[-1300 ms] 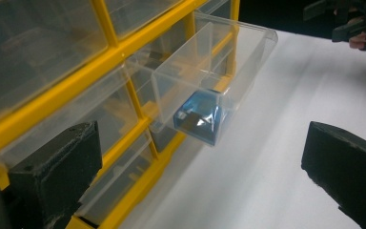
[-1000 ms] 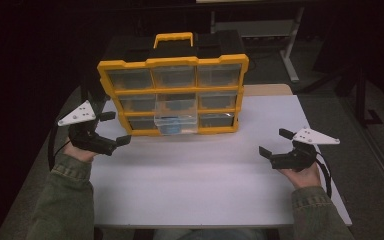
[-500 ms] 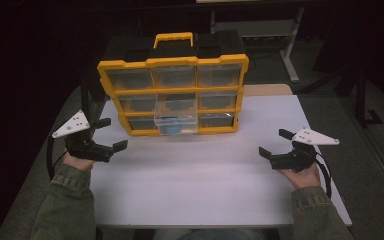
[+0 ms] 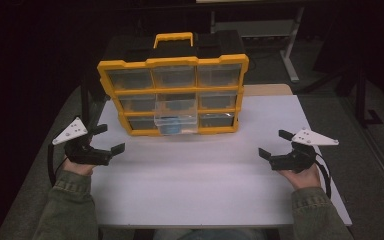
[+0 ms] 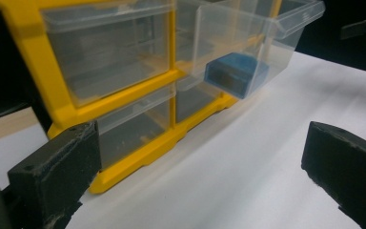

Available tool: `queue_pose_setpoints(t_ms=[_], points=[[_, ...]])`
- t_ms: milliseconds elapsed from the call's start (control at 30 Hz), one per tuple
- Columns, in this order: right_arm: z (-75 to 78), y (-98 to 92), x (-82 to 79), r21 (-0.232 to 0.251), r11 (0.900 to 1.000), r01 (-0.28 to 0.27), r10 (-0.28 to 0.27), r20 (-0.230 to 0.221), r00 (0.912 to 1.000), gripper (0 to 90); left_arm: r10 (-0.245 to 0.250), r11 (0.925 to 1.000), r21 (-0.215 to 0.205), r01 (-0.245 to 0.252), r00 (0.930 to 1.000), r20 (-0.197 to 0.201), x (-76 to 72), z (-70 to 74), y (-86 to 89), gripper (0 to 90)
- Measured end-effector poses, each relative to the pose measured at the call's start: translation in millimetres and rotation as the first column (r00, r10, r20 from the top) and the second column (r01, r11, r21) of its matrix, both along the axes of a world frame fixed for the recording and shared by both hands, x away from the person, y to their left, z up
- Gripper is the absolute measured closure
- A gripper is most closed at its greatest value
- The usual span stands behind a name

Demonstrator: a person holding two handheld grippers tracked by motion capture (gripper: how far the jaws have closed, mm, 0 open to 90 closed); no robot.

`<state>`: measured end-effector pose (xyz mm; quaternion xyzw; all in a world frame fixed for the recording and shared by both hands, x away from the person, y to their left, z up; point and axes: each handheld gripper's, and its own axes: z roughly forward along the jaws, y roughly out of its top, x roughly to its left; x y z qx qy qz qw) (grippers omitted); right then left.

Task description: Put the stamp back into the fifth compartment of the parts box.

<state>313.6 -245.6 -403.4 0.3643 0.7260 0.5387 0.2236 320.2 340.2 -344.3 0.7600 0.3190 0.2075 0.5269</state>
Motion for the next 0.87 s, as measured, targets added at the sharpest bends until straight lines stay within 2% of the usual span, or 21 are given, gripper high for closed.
queue_pose_setpoints(t_ms=[267,367,533,633,800,867], points=[[0.3,-0.7,-1.7,0.004,1.000,0.002,-0.002,0.002,1.0000,0.0,0.078,0.9966,-0.031,-0.077,0.9965,0.030,-5.0,-12.6,7.2,0.0],[0.3,-0.9,-2.5,0.009,1.000,0.002,-0.002,0.001,1.0000,0.0,0.103,0.9938,-0.046,-0.101,0.9943,0.027,-7.0,-17.9,10.7,0.0],[-0.2,-0.4,-3.2,0.002,1.000,-0.001,0.001,-0.002,1.0000,0.0,0.155,0.9865,-0.062,-0.151,0.9865,0.054,-10.6,-27.6,16.2,0.0],[-0.5,-0.7,-4.7,0.006,1.000,0.000,0.000,-0.003,1.0000,0.0,0.168,0.9837,-0.074,-0.164,0.9848,0.044,-12.0,-32.5,17.7,0.0],[-0.2,-1.7,-7.3,0.001,1.000,0.007,-0.007,-0.002,1.0000,0.0,0.188,0.9801,-0.076,-0.183,0.9800,0.065,-17.0,-39.5,16.5,0.0],[-0.4,-1.6,-7.4,-0.005,1.000,0.004,-0.004,-0.005,1.0000,0.0,0.188,0.9787,-0.098,-0.181,0.9799,0.068,-18.4,-38.6,16.3,0.0]])
